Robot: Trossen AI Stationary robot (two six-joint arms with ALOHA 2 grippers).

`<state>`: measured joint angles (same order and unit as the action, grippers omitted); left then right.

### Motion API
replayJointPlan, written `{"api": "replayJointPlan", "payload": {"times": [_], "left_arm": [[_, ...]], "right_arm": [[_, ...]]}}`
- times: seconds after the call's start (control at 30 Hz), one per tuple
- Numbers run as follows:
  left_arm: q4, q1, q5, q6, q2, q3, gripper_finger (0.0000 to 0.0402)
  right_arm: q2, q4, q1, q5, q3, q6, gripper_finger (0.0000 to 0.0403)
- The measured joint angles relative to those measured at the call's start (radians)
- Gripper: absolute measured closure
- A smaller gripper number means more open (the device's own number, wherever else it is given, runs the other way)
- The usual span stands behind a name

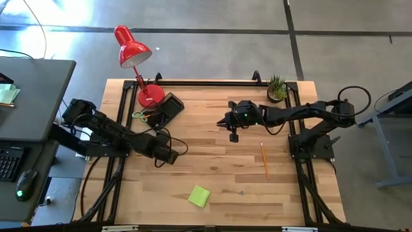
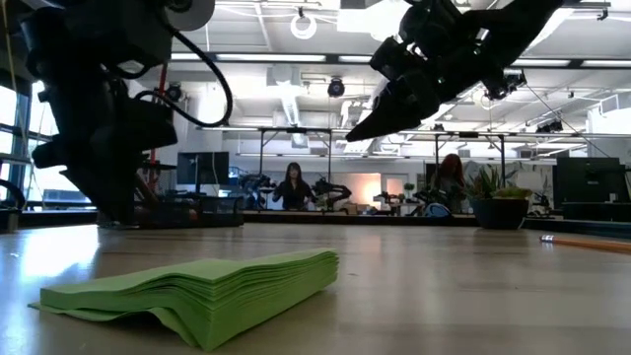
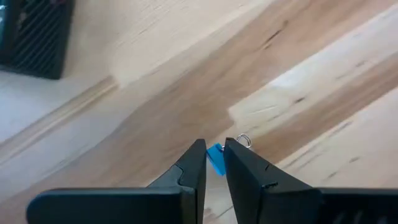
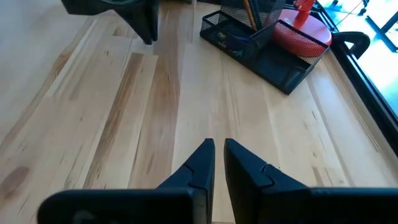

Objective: Pick and place office supplies into organizer
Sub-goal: Put the top blue binder clip into the desk organizer

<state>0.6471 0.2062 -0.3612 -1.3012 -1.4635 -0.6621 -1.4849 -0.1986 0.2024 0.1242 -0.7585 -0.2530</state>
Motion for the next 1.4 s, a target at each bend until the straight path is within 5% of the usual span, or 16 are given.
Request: {"api": "replayJointPlan", "payload": {"times": [0.33,0.67,1.03,1.4], "left_arm": [[0.008,0.001,-0.104,0.101,0.001,-0.031,0.0357],[0.474,-0.136,-0.453,0.120,0.003,-0.185,0.0358],[0.454,-0.337,-0.413,0.201,0.003,-0.105,0.0358],[0.415,-0.343,-0.362,0.203,0.003,-0.098,0.0312]], "right_arm": [[0.000,-0.034,0.000,0.000,0.005,0.008,0.0374],[0.000,-0.039,0.000,-0.001,0.005,0.001,0.0373],[0.000,-0.038,0.000,-0.001,0.005,-0.002,0.0373],[0.000,-0.038,0.000,-0.001,0.005,-0.001,0.0374]]}}
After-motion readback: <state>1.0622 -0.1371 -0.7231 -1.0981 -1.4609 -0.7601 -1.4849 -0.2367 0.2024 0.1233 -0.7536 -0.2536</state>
